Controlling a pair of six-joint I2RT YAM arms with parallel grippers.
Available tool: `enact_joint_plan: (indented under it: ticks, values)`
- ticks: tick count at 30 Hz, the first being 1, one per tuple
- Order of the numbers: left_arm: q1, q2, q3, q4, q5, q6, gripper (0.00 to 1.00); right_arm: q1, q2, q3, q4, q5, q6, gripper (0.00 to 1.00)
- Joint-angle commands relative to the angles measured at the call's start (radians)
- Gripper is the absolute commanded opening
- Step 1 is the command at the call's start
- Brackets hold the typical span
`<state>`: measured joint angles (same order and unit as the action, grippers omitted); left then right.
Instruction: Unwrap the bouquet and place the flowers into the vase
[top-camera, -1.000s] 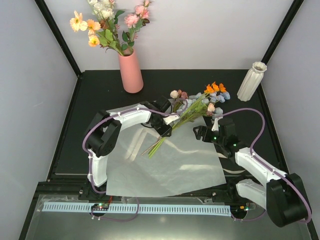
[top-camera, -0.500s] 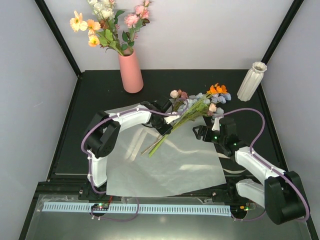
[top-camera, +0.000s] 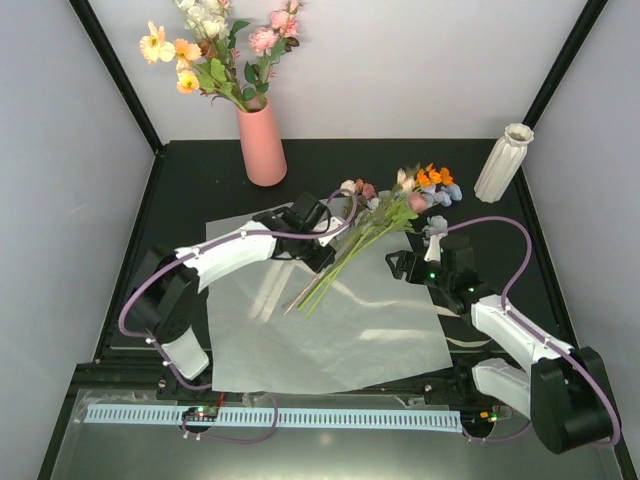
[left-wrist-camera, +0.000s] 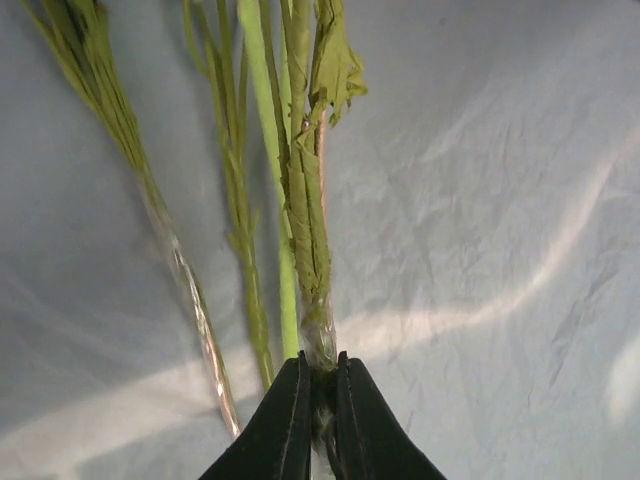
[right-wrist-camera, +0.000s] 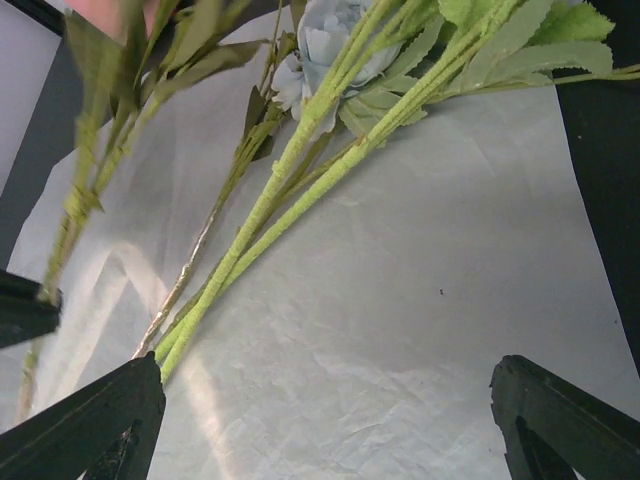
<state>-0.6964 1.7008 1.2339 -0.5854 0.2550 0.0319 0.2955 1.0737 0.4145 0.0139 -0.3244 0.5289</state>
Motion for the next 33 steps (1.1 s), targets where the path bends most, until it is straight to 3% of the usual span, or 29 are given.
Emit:
enact_joint_plan:
  ticks: [1,15,24,33]
  values:
    - [-0.004,-0.074,-0.092,0.076,0.024,-0.07,0.02,-0.006,-0.052,-0.003,-0.01,-0.016,-0.018,0.9]
    - [-0.004,-0.43,-0.401,0.379,0.199,-0.221,0.02,-0.007,-0.409,0.018,-0.164,-0.176,-0.001,0.93]
    - [-0.011,-0.606,-0.43,0.446,0.305,-0.273,0.01,-0.006,-0.576,0.005,0.092,-0.355,0.138,0.95]
    - [-0.044,-0.661,-0.422,0.519,0.425,-0.298,0.02,0.012,-0.537,0.101,0.209,-0.436,0.16,0.91]
